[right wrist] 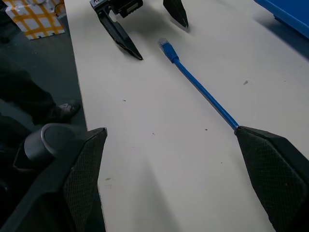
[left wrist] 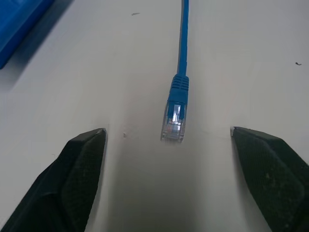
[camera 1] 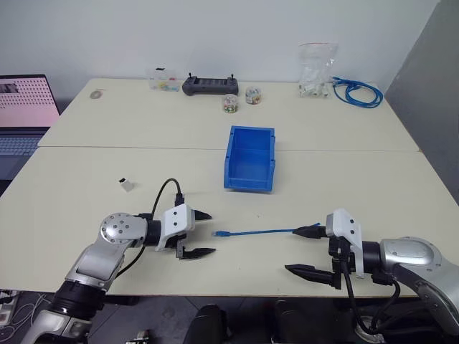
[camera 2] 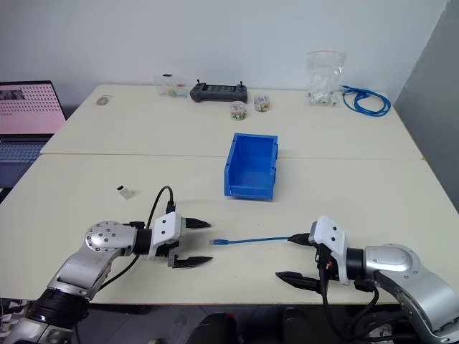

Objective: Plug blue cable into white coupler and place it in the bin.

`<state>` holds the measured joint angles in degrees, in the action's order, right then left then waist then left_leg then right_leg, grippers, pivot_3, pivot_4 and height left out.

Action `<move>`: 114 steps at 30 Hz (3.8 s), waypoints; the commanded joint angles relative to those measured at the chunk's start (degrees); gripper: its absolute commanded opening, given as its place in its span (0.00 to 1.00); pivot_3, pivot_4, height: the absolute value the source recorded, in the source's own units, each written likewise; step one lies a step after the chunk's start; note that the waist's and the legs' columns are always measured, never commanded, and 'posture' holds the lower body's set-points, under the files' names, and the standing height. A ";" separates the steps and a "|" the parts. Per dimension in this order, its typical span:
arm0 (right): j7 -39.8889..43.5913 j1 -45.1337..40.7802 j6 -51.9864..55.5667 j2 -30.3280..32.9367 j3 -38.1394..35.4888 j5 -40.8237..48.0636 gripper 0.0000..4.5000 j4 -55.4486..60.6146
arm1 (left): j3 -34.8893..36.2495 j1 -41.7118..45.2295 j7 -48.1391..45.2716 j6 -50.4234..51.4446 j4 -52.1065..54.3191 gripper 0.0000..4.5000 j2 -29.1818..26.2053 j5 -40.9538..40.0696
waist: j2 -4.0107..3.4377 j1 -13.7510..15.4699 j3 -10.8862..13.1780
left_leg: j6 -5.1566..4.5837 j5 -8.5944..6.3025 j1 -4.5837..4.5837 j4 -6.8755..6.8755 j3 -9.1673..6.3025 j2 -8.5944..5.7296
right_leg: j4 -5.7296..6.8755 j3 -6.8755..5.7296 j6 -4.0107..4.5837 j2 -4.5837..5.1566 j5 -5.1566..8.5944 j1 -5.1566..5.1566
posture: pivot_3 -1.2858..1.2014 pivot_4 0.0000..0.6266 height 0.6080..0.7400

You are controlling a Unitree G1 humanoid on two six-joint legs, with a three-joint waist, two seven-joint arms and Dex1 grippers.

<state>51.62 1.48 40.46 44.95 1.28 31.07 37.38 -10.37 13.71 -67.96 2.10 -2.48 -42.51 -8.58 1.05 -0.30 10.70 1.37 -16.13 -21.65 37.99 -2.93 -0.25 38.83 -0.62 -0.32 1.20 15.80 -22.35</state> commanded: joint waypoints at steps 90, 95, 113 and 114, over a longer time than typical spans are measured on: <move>-32.27 -17.98 10.99 -19.06 -1.59 51.46 0.03 -4.39 | 12.59 13.26 12.33 59.15 17.46 0.21 7.66 -48.88 | 0.21 -1.18 -0.05 | 0.00 0.00 -0.11 0.00 -0.12 -0.04 | -0.03 0.01 -0.08 0.01 0.06 -0.04 | 0.52 0.24 1.00; -32.55 -18.63 10.03 -20.07 -1.67 49.61 0.03 -5.24 | 13.90 13.75 13.75 60.12 17.19 0.44 7.74 -50.38 | 0.21 -1.19 -0.05 | 0.00 0.00 -0.12 -0.01 -0.13 -0.04 | -0.04 0.01 -0.08 0.01 0.06 -0.06 | 0.52 0.24 1.00; -29.08 -19.31 7.42 -19.74 -2.81 39.13 0.03 -11.21 | 26.98 -11.35 42.34 44.04 31.68 1.00 9.77 -34.37 | 0.17 -0.92 -0.03 | 0.00 0.00 -0.20 -0.05 -0.04 -0.04 | -0.07 0.13 -0.07 0.09 0.05 -0.23 | 0.52 0.24 1.00; -28.48 -19.48 7.56 -19.60 -2.48 38.41 0.02 -11.39 | 27.60 -12.38 48.59 40.75 30.68 1.00 12.88 -29.40 | 0.16 -0.76 -0.03 | 0.01 0.00 -0.22 -0.05 -0.05 -0.02 | -0.08 0.11 -0.07 0.08 0.05 -0.24 | 0.52 0.24 1.00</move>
<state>21.44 -16.92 49.11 25.23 -0.97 70.72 25.52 16.22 2.18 -29.02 50.69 27.44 -32.91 -47.44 1.21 -1.06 10.67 1.37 -16.12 -21.85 37.93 -2.97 -0.28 38.76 -0.50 -0.39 1.28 15.85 -22.60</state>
